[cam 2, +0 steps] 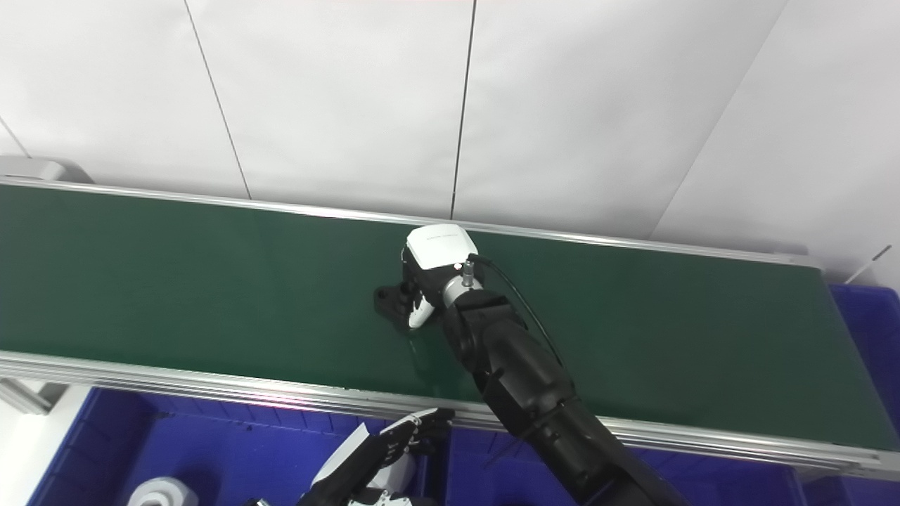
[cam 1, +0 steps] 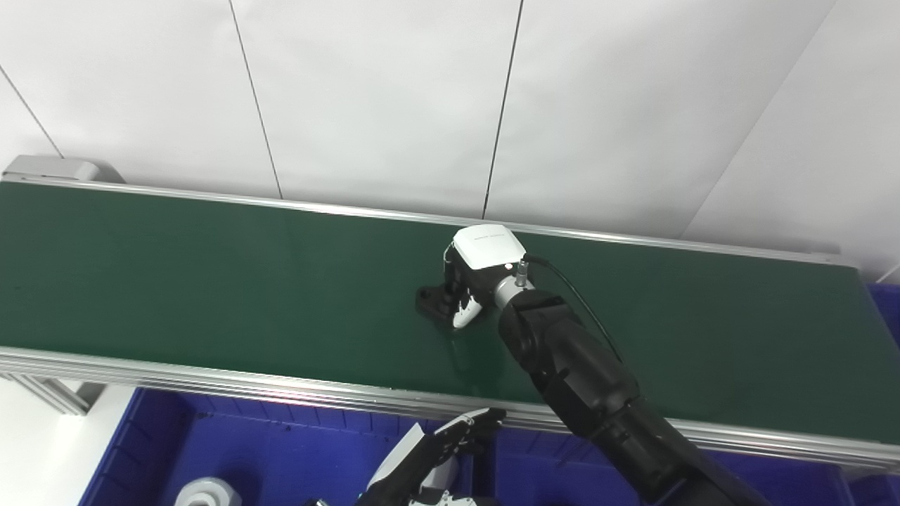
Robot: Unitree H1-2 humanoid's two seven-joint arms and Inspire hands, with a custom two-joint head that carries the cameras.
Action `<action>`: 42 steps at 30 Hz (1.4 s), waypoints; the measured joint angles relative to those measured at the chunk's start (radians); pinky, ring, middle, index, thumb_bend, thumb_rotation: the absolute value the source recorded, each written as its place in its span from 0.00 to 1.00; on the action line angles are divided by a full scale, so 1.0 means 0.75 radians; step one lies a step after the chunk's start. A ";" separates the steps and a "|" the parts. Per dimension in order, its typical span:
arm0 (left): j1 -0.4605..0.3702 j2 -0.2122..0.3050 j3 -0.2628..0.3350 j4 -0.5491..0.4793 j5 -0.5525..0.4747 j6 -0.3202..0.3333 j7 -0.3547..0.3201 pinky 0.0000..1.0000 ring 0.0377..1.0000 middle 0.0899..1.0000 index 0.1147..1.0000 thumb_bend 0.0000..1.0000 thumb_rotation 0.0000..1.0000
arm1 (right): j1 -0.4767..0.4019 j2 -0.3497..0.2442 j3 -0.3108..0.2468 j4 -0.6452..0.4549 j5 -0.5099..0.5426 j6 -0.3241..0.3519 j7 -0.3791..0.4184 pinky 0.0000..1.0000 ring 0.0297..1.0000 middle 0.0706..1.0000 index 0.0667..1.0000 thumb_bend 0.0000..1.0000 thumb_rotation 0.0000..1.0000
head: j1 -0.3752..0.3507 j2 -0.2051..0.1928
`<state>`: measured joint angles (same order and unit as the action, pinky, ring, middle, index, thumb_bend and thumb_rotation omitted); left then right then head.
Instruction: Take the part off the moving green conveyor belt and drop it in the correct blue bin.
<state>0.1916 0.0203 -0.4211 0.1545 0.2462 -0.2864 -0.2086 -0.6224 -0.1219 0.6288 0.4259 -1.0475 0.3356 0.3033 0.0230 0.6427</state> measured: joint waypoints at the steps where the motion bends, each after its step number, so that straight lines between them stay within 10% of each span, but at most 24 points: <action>1: 0.000 0.000 0.000 0.000 0.000 0.000 0.000 0.79 0.85 0.86 0.86 0.75 0.63 | 0.002 -0.003 0.001 -0.007 0.000 0.008 0.006 0.23 0.28 0.43 0.45 0.52 0.00 | 0.000 0.000; 28: -0.001 0.051 0.013 -0.050 -0.032 0.021 -0.016 0.83 0.88 0.89 0.88 0.77 0.65 | 0.268 -0.146 -0.168 -0.863 0.071 0.012 0.218 0.20 0.24 0.43 0.45 0.52 0.01 | -0.141 0.039; 42: 0.004 0.134 0.079 -0.197 -0.169 0.123 -0.099 0.88 0.89 0.89 0.89 0.73 0.60 | 0.513 -0.307 -0.283 -1.276 -0.070 0.009 0.536 0.16 0.21 0.43 0.45 0.52 0.00 | -0.431 0.151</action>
<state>0.1944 0.1211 -0.3616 0.0070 0.1197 -0.1945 -0.2825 -0.2377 -0.3520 0.4164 -0.5311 -1.0999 0.3425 0.7054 -0.3005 0.7562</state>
